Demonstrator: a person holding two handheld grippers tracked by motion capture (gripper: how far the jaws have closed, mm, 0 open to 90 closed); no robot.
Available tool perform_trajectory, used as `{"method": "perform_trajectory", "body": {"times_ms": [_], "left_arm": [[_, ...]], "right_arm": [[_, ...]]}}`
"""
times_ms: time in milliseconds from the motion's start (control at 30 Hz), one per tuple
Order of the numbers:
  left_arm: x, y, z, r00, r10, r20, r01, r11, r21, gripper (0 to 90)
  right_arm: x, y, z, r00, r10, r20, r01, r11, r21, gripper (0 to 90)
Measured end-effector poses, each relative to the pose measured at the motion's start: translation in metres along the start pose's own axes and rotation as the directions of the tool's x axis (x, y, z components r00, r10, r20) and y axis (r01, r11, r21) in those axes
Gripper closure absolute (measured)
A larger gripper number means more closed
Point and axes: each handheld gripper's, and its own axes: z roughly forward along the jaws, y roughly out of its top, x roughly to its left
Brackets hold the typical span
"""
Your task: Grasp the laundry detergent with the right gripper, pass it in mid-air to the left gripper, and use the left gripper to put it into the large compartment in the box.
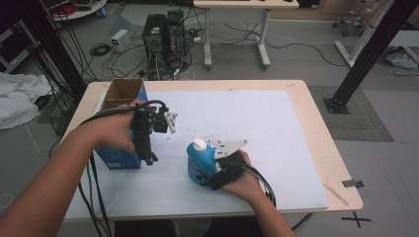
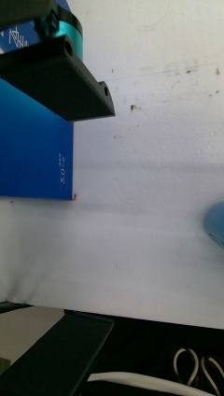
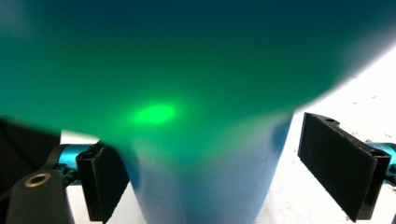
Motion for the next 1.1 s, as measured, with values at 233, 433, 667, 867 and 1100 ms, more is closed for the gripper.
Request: {"method": "perform_trajectory", "body": {"times_ms": [233,433,667,867,1100], "left_arm": [[0.0003,0.0002,0.0007,1.0000,0.003,-0.001,-0.003,1.0000,-0.001,1.8],[0.0005,-0.0002,0.0013,1.0000,0.001,0.000,-0.001,1.0000,-0.002,1.8],[0.0005,-0.0022,0.0021,1.0000,-0.003,-0.002,0.003,1.0000,-0.004,1.8],[0.0005,-0.0026,0.0024,1.0000,-0.001,-0.003,0.001,1.0000,-0.001,1.8],[0.0006,-0.0021,0.0027,1.0000,0.002,-0.004,-0.002,1.0000,0.004,1.8]], "right_arm": [[0.0004,0.0001,0.0005,0.9998,-0.005,0.018,0.005,1.000,-0.012,12.6],[0.0024,0.0002,0.0020,0.9994,-0.004,0.034,0.005,0.999,-0.033,14.8],[0.0035,-0.0002,0.0029,0.9990,0.003,0.045,-0.001,0.999,-0.051,18.0],[0.0042,0.0000,0.0038,0.9989,-0.008,0.046,0.010,0.998,-0.061,23.4],[0.0054,0.0000,0.0048,0.9992,-0.006,0.039,0.009,0.998,-0.066,28.6]]}}
